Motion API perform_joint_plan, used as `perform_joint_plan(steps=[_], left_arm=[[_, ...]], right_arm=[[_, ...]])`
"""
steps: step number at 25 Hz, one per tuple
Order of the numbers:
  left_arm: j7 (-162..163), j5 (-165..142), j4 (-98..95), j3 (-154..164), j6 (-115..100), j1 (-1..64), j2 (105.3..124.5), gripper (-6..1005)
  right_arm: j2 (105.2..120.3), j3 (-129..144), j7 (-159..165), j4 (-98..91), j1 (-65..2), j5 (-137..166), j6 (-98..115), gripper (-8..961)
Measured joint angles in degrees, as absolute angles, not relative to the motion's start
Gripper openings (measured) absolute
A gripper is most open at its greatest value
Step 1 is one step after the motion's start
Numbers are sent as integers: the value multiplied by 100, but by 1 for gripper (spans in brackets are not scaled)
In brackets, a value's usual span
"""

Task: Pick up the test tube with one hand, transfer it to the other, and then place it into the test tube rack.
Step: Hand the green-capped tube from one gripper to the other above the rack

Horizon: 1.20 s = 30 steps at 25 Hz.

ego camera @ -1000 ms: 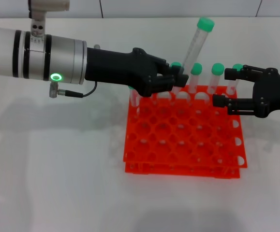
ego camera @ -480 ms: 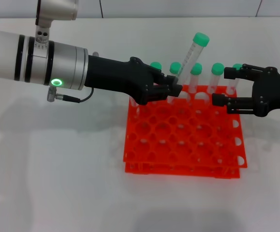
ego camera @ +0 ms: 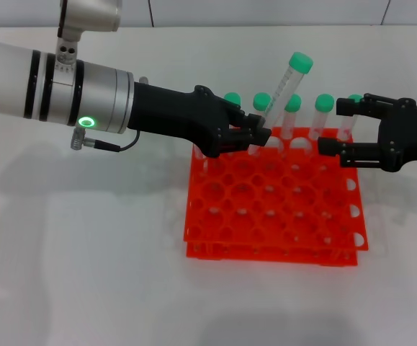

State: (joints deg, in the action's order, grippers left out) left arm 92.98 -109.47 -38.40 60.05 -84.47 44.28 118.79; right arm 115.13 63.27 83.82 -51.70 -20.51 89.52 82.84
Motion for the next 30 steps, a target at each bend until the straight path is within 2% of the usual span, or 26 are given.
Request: perform_joint_plan(steps=[30], left_arm=[[9264, -10976, -3844, 6003, -8437, 4492, 11906, 187]], right_arm=[[11521, 6286, 8420, -5364, -2169, 8357, 8339, 726]])
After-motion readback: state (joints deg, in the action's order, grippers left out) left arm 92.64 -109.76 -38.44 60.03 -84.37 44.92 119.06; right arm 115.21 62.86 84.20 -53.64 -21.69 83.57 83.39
